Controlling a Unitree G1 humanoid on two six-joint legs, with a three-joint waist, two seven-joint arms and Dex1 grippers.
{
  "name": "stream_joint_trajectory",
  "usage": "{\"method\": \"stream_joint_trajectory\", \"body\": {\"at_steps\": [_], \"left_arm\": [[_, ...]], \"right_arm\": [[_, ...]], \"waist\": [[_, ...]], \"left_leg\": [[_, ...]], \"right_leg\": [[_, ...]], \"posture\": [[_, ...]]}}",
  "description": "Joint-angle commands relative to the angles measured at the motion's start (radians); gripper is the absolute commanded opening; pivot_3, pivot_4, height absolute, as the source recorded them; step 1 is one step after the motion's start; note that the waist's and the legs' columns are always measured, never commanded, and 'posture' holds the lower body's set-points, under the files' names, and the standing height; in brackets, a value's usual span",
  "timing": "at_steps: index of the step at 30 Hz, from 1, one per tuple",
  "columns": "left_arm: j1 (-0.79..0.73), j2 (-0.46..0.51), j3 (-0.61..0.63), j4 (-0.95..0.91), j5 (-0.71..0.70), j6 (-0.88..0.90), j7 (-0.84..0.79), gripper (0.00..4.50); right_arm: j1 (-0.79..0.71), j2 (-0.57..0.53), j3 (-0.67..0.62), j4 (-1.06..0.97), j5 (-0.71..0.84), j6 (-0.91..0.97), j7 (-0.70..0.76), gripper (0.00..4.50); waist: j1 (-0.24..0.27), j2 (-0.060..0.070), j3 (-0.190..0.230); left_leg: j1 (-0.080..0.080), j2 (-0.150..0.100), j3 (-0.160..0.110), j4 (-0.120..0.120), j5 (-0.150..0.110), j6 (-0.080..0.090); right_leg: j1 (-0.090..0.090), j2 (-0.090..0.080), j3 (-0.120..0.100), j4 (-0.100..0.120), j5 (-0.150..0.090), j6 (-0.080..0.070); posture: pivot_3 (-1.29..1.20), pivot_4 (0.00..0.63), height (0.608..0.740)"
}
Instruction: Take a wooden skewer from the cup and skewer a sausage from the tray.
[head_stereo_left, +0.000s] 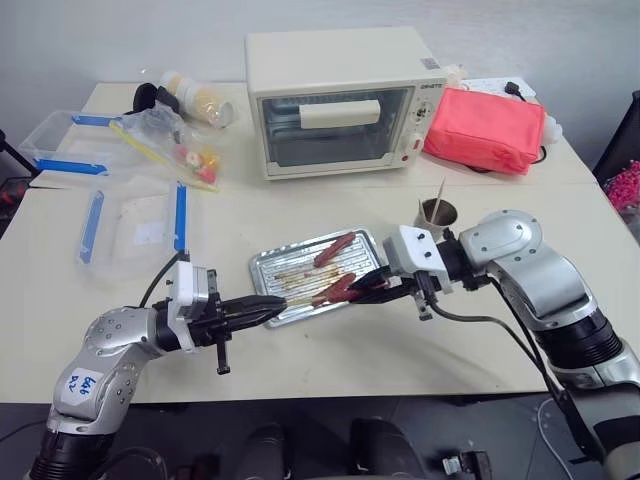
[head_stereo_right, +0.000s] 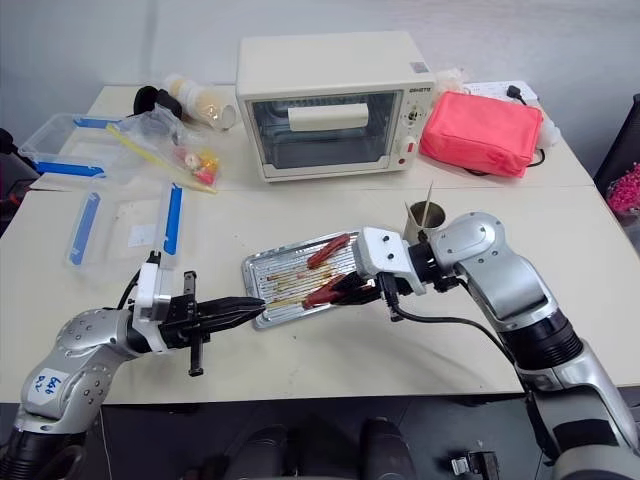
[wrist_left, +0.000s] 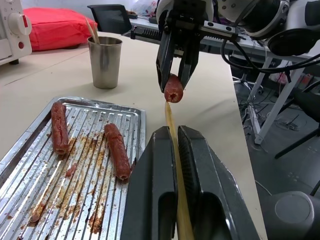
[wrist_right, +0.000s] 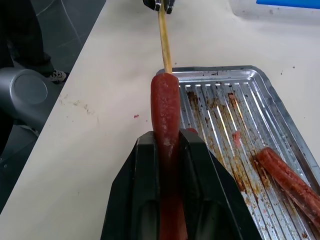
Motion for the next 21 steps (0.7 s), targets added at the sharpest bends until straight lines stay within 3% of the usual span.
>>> {"method": "stream_joint_trajectory", "body": {"at_steps": [1, 21], "left_arm": [[-0.005, -0.008, 0.006, -0.024, -0.010, -0.012, -0.002, 0.00], [-0.009, -0.012, -0.004, -0.011, 0.001, -0.015, -0.007, 0.00]], "right_arm": [[0.007, -0.018, -0.029, 0.008, -0.004, -0.025, 0.006, 0.39], [0.005, 0.022, -0.025, 0.001, -0.011, -0.039, 0.000, 0.39]], "waist": [[0.000, 0.000, 0.000], [0.000, 0.000, 0.000]], "left_leg": [[0.000, 0.000, 0.000, 0.000, 0.000, 0.000], [0.000, 0.000, 0.000, 0.001, 0.000, 0.000]], "right_leg": [[0.000, 0.000, 0.000, 0.000, 0.000, 0.000], [0.000, 0.000, 0.000, 0.001, 0.000, 0.000]], "posture": [[0.00, 0.150, 0.740], [0.00, 0.150, 0.740]]}}
